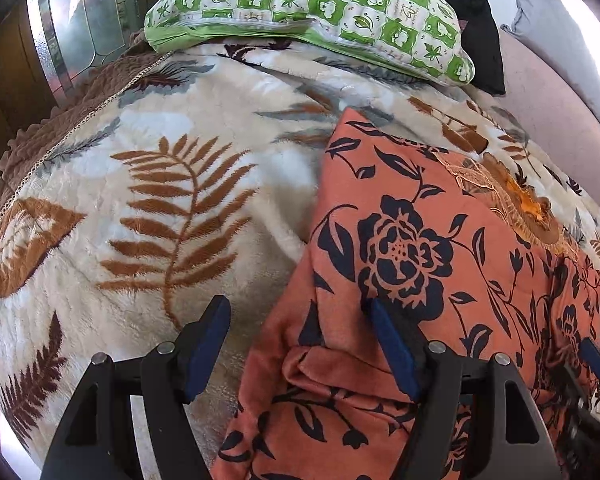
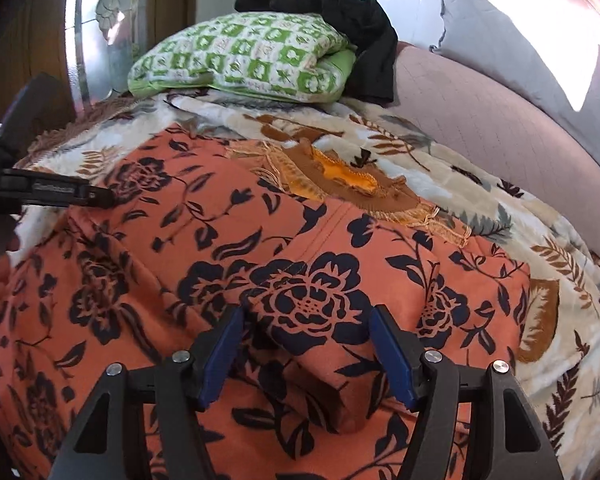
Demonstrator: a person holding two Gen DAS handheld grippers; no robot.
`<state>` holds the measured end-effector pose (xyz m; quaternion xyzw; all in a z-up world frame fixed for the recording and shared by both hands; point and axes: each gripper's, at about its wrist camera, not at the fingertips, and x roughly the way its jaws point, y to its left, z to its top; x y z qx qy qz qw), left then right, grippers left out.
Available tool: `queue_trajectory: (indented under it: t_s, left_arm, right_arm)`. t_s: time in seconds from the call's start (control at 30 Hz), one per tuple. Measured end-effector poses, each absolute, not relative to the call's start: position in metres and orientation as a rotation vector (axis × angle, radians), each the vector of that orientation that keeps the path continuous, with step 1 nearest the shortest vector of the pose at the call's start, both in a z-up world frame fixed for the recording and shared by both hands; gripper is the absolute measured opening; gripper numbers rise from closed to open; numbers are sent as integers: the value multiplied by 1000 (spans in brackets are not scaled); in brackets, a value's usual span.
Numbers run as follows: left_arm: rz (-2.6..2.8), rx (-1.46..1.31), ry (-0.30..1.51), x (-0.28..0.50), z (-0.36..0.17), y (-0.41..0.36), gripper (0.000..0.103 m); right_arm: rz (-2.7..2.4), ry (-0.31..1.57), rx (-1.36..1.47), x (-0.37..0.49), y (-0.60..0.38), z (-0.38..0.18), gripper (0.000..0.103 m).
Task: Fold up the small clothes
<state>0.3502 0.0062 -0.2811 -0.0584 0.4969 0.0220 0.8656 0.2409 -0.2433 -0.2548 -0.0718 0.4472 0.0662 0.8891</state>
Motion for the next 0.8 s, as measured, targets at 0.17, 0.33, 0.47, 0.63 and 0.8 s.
queue_trajectory:
  t_s: [0.17, 0.33, 0.47, 0.63, 0.8]
  left_arm:
    - [49, -136, 1047, 351, -281, 8, 73]
    - [74, -117, 1024, 351, -276, 8, 73]
    - [79, -119, 1007, 351, -271, 3, 73]
    - [89, -38, 983, 349, -269, -11, 73]
    - [74, 4, 995, 345, -273, -19, 73]
  right_arm:
    - [10, 912, 87, 245, -291, -243, 24]
    - [-205, 919, 378, 225, -379, -228, 19]
    - [-130, 836, 570, 207, -407, -213, 23]
    - [141, 773, 390, 215, -329, -194, 96]
    - [190, 825, 175, 226, -262, -214, 94]
